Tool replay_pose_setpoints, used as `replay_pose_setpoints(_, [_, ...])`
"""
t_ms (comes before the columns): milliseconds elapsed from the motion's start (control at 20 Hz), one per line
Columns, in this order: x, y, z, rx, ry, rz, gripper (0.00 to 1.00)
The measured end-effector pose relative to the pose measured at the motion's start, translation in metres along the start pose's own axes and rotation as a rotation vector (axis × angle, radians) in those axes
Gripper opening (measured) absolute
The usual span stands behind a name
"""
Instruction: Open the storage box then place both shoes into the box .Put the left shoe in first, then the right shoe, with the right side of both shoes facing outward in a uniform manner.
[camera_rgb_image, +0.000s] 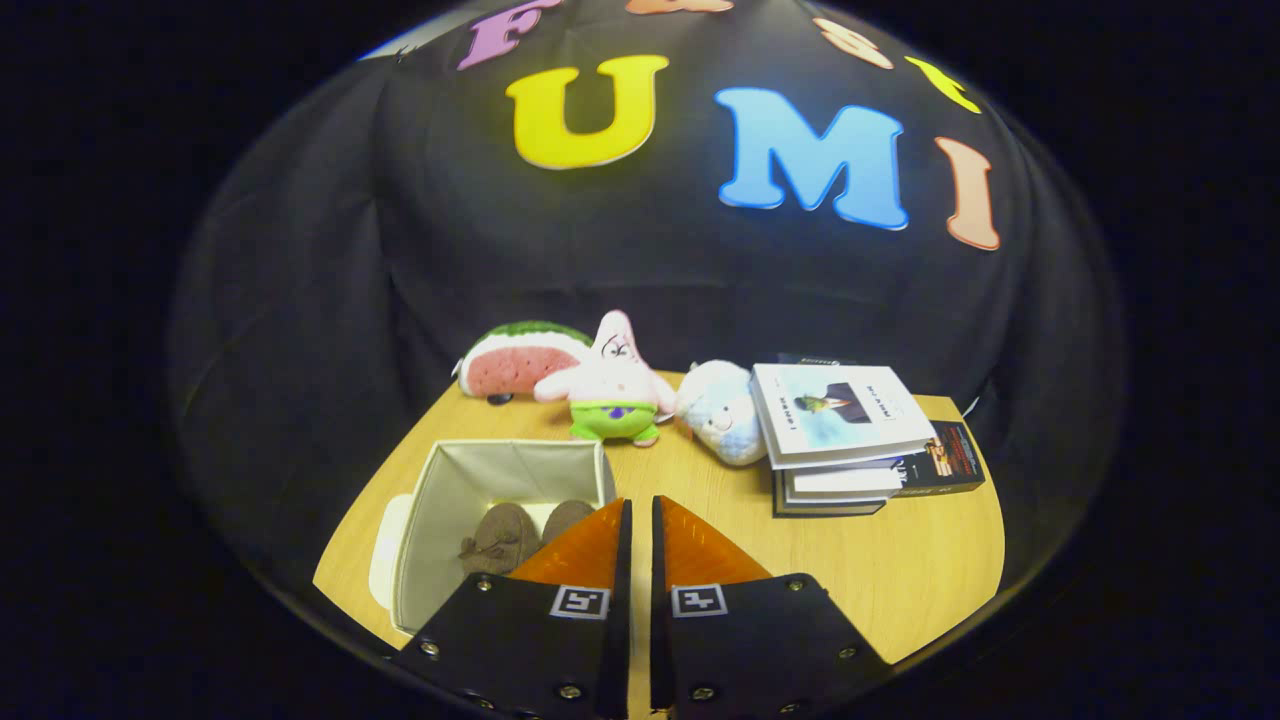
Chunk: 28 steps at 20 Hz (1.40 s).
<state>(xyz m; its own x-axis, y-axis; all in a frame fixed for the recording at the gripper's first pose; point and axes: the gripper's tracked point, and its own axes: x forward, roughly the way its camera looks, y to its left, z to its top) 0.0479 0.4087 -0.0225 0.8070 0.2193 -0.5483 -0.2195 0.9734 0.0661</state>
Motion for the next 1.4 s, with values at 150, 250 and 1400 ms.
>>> replay_pose_setpoints(150, [-0.024, -0.036, 0.029, 0.022, -0.157, -0.047, 0.08])
replay_pose_setpoints(250, [-0.041, -0.052, 0.037, 0.032, -0.231, -0.061, 0.12])
replay_pose_setpoints(1400, [-0.106, -0.159, 0.027, -0.050, -0.383, -0.099, 0.90])
